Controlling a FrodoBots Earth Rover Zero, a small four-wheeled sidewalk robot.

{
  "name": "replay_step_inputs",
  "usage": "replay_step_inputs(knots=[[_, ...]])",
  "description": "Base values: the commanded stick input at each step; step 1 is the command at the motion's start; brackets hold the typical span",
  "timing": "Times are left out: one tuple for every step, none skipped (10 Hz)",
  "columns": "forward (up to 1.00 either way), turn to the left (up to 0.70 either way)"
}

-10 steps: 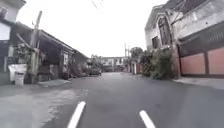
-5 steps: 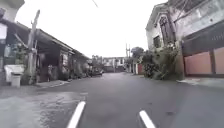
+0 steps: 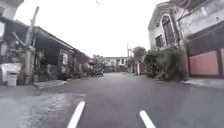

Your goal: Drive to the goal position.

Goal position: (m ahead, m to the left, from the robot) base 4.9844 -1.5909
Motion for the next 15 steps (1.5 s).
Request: replay_step_inputs(knots=[[0.7, 0.0], [0.7, 0.0], [0.7, 0.0], [0.7, 0.0], [0.7, 0.0], [0.7, 0.0], [0.7, 0.0], [0.7, 0.0], [0.7, 0.0], [0.7, 0.0], [0.7, 0.0], [0.7, 0.0], [0.7, 0.0], [0.7, 0.0], [0.7, 0.0]])
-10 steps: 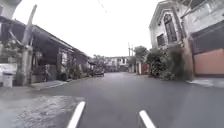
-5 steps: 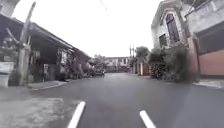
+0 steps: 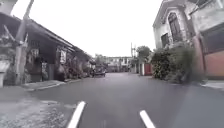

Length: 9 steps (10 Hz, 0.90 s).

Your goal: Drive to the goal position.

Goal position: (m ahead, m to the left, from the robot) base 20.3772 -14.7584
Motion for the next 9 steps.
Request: replay_step_inputs(knots=[[0.7, 0.0], [0.7, 0.0], [0.7, 0.0], [0.7, 0.0], [0.7, 0.0], [0.7, 0.0], [0.7, 0.0], [0.7, 0.0], [0.7, 0.0]])
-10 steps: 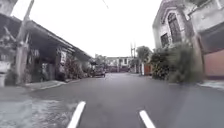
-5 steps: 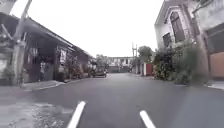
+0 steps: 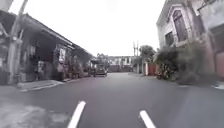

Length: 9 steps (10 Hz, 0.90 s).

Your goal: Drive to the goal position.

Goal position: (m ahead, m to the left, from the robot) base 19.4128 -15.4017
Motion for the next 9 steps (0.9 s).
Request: replay_step_inputs(knots=[[0.7, 0.0], [0.7, 0.0], [0.7, 0.0], [0.7, 0.0], [0.7, 0.0], [0.7, 0.0], [0.7, 0.0], [0.7, 0.0], [0.7, 0.0]])
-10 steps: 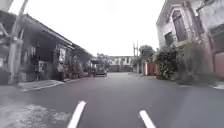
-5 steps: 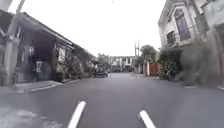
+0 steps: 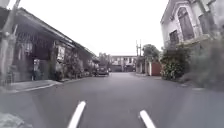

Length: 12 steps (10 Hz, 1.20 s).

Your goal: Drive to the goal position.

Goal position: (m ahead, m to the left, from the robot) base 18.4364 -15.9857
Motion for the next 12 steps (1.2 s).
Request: replay_step_inputs(knots=[[0.7, 0.0], [0.7, 0.0], [0.7, 0.0], [0.7, 0.0], [0.7, 0.0], [0.7, 0.0], [0.7, 0.0], [0.7, 0.0], [0.7, 0.0], [0.7, 0.0], [0.7, 0.0], [0.7, 0.0]])
